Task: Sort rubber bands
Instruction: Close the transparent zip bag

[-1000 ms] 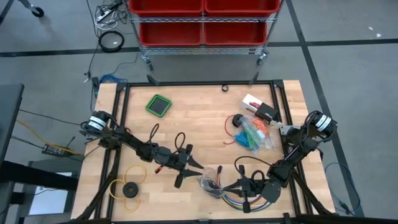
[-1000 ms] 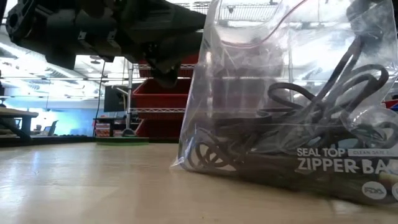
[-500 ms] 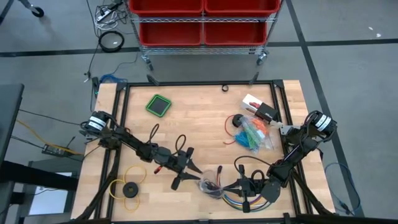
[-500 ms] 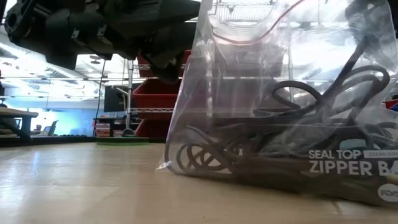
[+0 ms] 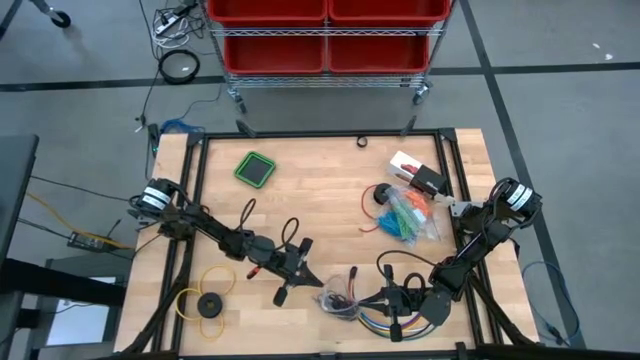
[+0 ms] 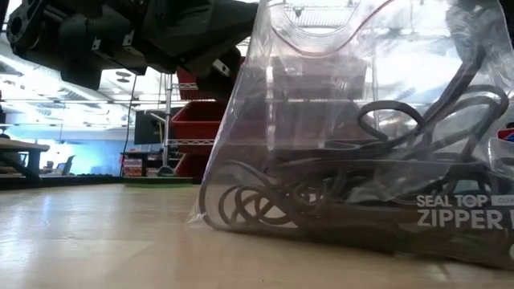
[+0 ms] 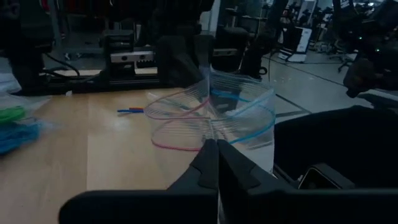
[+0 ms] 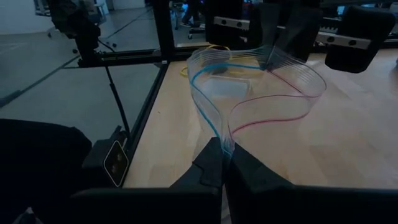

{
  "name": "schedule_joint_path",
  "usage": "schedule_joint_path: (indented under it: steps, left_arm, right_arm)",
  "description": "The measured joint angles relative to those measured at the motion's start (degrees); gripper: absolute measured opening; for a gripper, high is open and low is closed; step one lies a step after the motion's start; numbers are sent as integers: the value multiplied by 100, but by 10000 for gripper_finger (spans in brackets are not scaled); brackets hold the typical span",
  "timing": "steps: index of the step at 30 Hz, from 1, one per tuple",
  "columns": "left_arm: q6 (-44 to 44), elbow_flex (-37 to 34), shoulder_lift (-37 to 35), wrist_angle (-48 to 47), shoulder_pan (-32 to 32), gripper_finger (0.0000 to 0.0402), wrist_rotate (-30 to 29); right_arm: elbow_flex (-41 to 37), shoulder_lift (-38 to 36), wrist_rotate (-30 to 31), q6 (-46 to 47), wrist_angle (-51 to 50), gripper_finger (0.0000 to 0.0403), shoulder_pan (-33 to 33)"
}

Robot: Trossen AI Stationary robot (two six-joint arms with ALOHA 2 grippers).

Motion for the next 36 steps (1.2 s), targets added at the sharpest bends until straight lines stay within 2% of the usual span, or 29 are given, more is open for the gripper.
schedule_joint_path:
  steps: [9,15,17,19,21,22,25,26,27,30,31,32,33,36]
  left_arm:
    - [127,2,-166,-177,9,2,-12]
    - [105,4,-291,-898,9,1,-345]
    - [-12,4,-291,-1074,11,1,-356]
    - [-37,4,-291,-1189,9,2,-354]
    - [-39,4,-291,-1289,2,3,-353]
    - [-40,4,-291,-1326,2,3,-354]
    - [-43,4,-291,-1297,0,4,-359]
    - [-52,4,-291,-1303,0,4,-364]
    - [-74,4,-291,-1315,0,4,-364]
    - [-132,4,-291,-1311,0,4,-365]
    - [-136,4,-291,-1324,0,4,-365]
    - [-136,4,-291,-1355,0,4,-366]
    - [-140,4,-291,-1381,1,4,-366]
    - [-167,2,-291,-1370,9,5,-427]
  right_arm:
    - [0,0,-81,46,16,0,0]
    - [2,0,-109,511,-270,0,-2]
    - [2,0,-507,756,-282,0,-7]
    - [2,0,-1234,717,38,0,-13]
    - [11,-20,-1457,600,237,0,-9]
    - [11,-61,-1244,631,127,0,-1]
    - [9,-229,-74,1259,-682,0,-19]
    - [3,-266,73,1455,-881,0,-56]
    - [-4,-285,-107,1499,-887,0,-111]
    - [2,-293,-2309,943,142,0,-376]
    - [15,-291,-2688,778,418,0,-434]
    - [25,-311,-2730,669,465,0,-457]
    - [23,-372,-2509,637,241,0,-461]
    - [11,-564,-1089,1117,-1024,0,-461]
